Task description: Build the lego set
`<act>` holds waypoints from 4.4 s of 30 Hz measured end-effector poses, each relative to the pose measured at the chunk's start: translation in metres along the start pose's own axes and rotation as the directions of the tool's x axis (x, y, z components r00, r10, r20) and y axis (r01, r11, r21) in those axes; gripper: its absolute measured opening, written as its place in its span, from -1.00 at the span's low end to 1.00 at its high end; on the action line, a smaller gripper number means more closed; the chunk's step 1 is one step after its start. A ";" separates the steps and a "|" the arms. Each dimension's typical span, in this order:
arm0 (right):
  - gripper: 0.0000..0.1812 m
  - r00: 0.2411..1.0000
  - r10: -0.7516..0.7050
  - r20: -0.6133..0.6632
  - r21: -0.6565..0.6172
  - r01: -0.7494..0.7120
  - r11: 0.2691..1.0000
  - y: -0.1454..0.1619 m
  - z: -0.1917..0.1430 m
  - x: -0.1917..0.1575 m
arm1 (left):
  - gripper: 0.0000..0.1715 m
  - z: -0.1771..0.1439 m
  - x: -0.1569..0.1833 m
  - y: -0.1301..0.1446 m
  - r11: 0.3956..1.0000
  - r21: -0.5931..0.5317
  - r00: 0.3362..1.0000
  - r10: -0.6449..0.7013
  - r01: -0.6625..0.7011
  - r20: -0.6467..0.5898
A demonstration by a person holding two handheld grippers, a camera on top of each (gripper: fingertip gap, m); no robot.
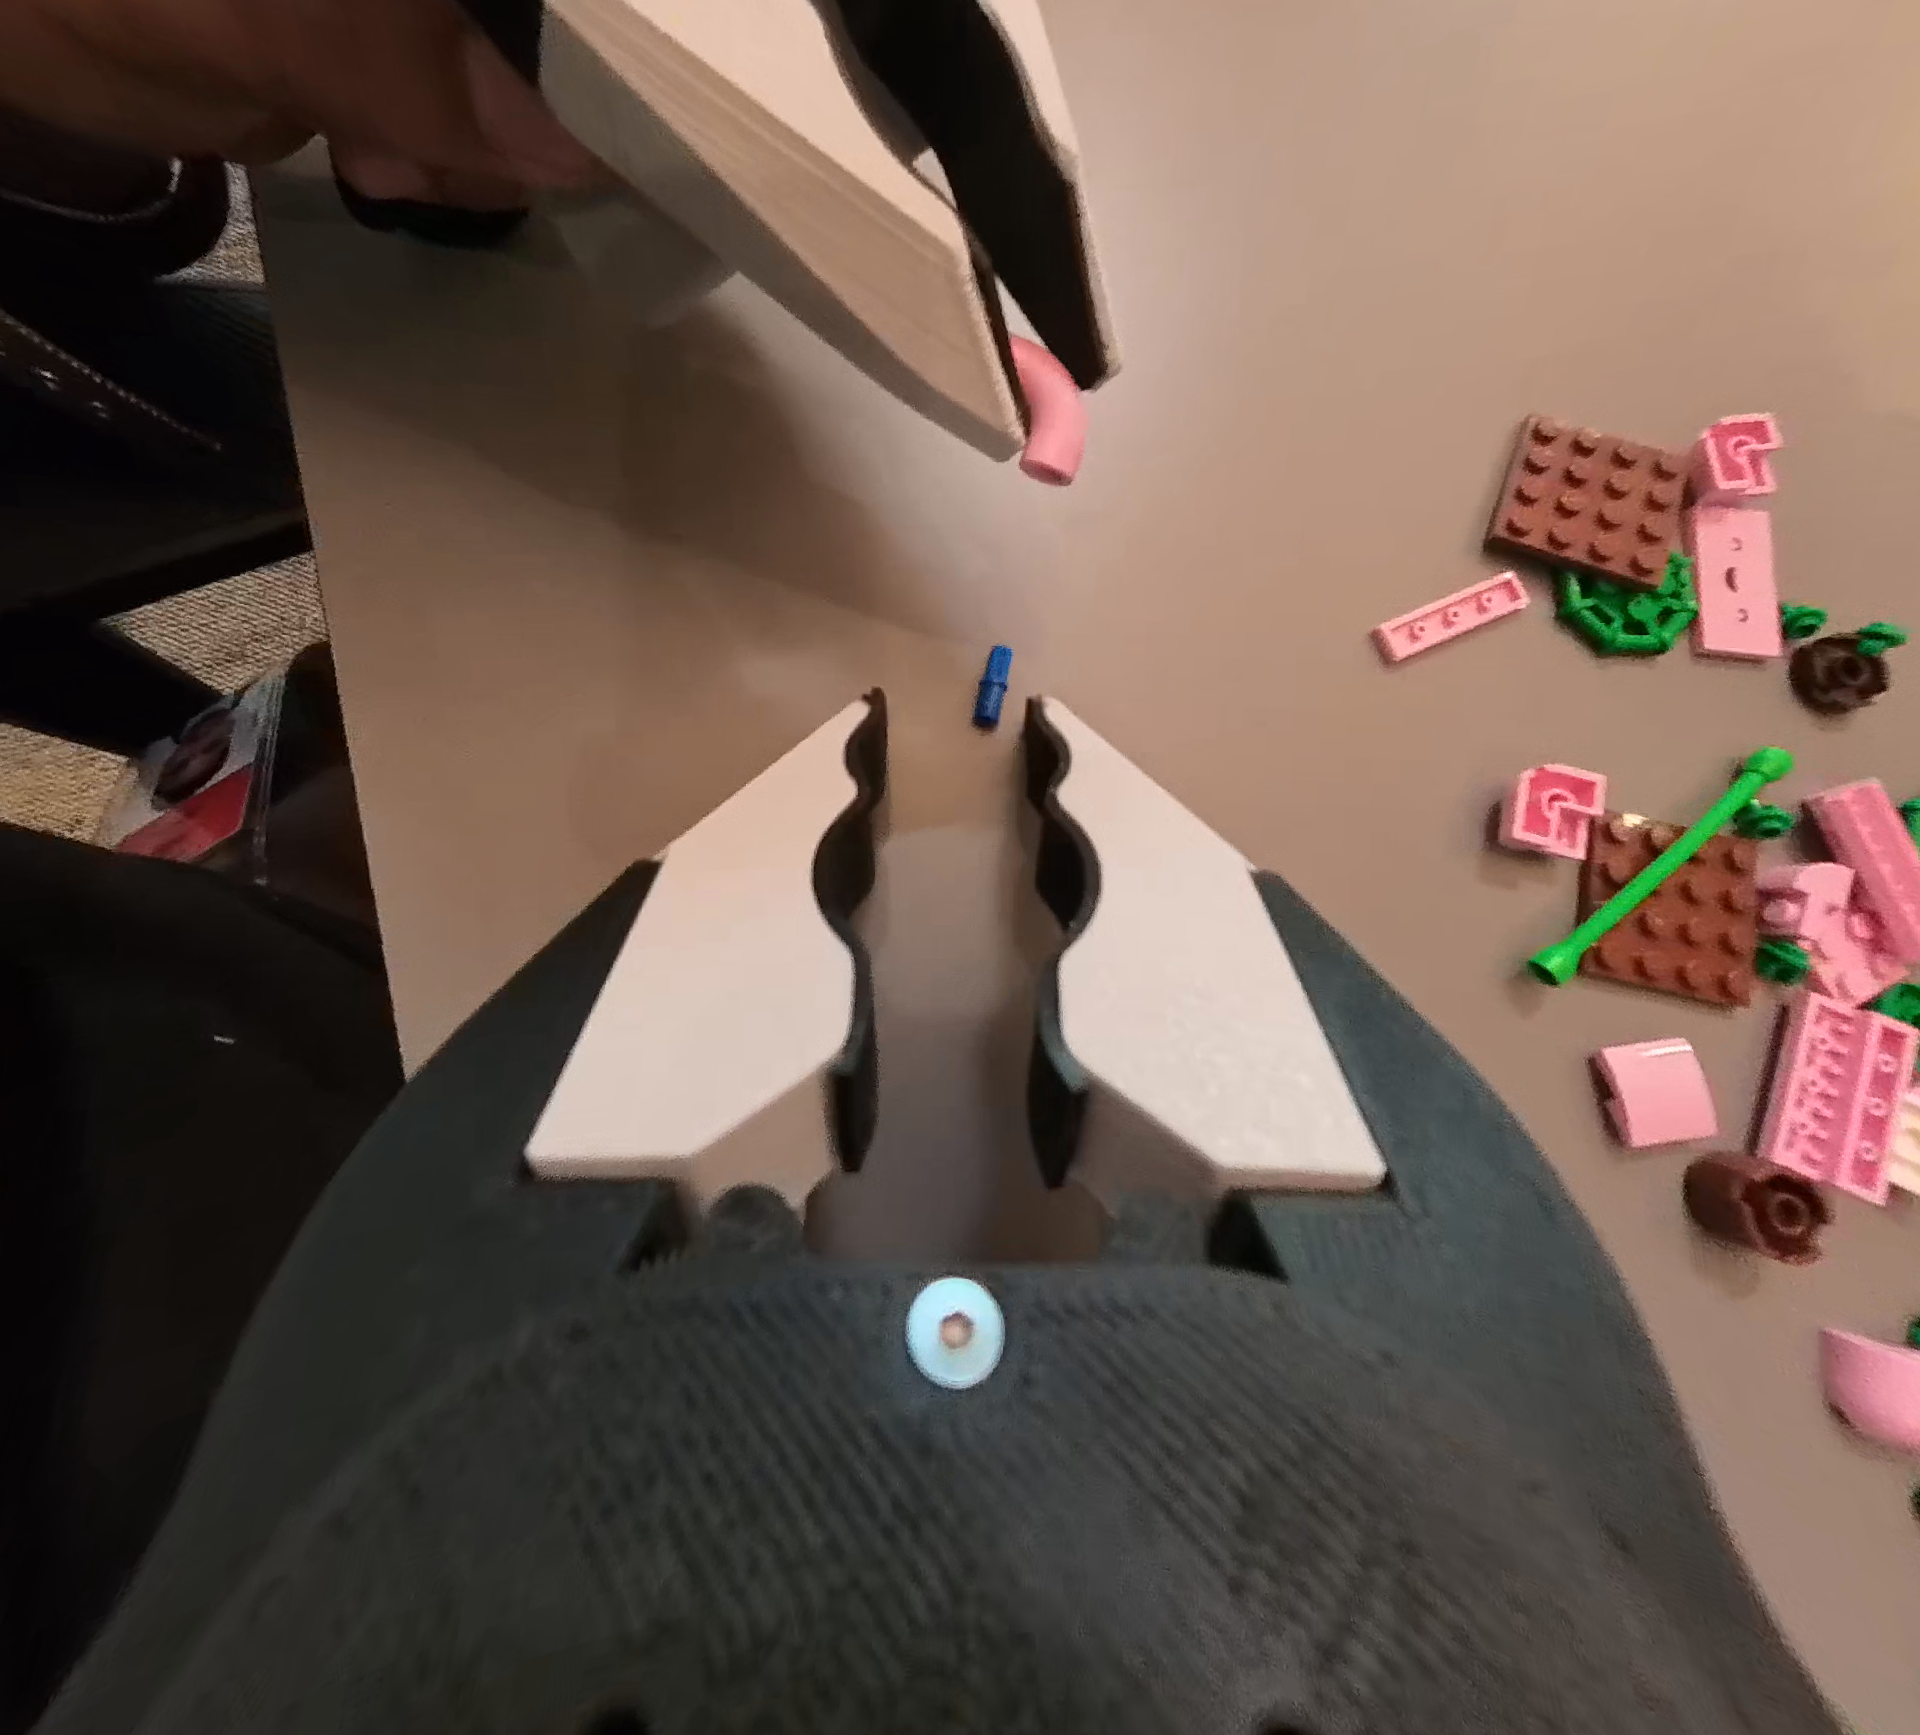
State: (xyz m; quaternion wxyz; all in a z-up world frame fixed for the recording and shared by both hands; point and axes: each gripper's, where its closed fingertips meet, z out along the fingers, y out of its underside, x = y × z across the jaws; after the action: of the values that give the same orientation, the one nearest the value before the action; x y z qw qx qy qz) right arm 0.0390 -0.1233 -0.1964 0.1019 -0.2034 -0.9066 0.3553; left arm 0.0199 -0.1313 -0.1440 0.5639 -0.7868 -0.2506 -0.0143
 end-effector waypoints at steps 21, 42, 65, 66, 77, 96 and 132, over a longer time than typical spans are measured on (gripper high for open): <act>-0.97 0.999 0.036 0.000 0.141 -0.035 0.989 -0.013 -0.016 0.003 | -0.93 -0.017 0.016 -0.017 0.985 0.153 0.978 -0.053 0.085 -0.201; -0.97 0.989 0.016 0.150 0.614 -0.106 0.782 -0.081 -0.185 0.085 | -0.94 0.040 0.031 -0.128 0.715 0.155 0.531 -0.338 0.682 -0.777; -0.99 0.826 0.299 0.477 0.532 -0.543 0.650 0.008 -0.173 0.198 | -0.94 0.160 0.002 -0.159 0.904 0.287 0.858 -0.144 0.316 -0.493; -0.99 0.825 0.299 0.480 0.525 -0.544 0.654 0.008 -0.170 0.196 | -0.94 0.159 0.000 -0.159 0.901 0.285 0.855 -0.153 0.327 -0.496; -0.98 0.913 0.261 0.313 0.532 -0.396 0.748 0.002 -0.167 0.182 | -0.94 0.165 0.006 -0.154 0.900 0.258 0.847 -0.187 0.351 -0.497; -0.98 0.966 0.253 0.052 0.456 -0.249 0.854 0.019 -0.149 0.196 | -0.96 0.180 -0.004 -0.141 0.962 0.242 0.977 -0.080 0.128 -0.198; -0.98 0.964 -0.031 -0.263 0.378 0.132 0.916 0.024 -0.141 0.199 | -1.00 0.180 0.003 -0.137 0.975 0.213 0.973 -0.017 0.068 -0.230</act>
State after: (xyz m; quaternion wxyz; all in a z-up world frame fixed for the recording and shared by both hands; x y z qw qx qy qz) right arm -0.0854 0.0655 -0.1026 0.2693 -0.1841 -0.8045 0.4964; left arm -0.0801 0.0636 -0.0880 0.6720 -0.7071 -0.2015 -0.0885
